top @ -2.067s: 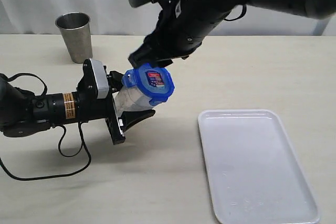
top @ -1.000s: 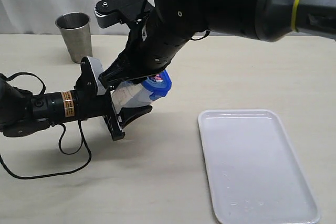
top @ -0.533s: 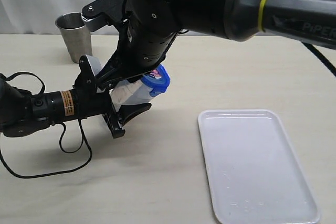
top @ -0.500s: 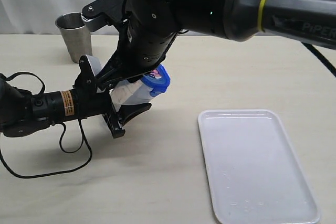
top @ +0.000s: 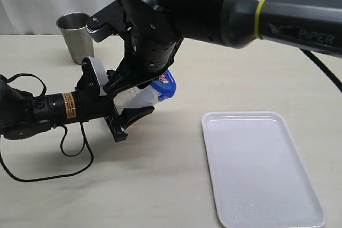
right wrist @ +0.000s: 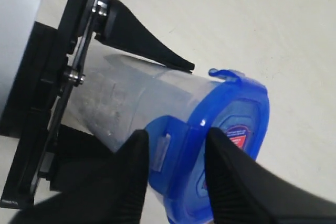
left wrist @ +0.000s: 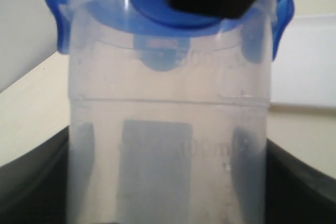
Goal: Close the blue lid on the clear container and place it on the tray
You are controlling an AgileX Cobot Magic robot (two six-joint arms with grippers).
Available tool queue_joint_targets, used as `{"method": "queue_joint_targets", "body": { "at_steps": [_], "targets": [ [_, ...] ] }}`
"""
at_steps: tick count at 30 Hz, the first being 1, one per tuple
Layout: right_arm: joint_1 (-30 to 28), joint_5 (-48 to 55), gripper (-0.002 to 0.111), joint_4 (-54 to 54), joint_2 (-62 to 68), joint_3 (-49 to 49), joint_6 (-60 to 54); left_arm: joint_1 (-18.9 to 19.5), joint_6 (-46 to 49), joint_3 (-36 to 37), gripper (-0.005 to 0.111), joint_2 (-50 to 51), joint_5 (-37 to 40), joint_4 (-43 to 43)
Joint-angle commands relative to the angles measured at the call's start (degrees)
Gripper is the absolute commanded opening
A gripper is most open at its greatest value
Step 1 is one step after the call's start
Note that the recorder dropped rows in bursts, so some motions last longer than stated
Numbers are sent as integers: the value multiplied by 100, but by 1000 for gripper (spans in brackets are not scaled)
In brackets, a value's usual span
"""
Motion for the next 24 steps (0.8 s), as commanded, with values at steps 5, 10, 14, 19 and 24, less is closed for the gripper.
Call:
{"method": "queue_joint_targets", "body": {
  "at_steps": [5,10,14,19,24],
  "targets": [
    [-18,-264,51,522,-900,115,-572,-53,30,4,0,-20,-239,223],
    [-18,-574,40,511,-1535,318,-636,-53,31,4,0,-20,-520,256],
    [-18,-1527,18,390,-2202,1112,-661,-53,31,4,0,-20,-598,489],
    [-158,-2501,4,147,-3185,2355,-454,-53,-28,4,0,-36,-598,514],
    [-741,-3275,4,176,-3869,3438,18,-53,-51,4,0,-227,-598,682]
  ]
}}
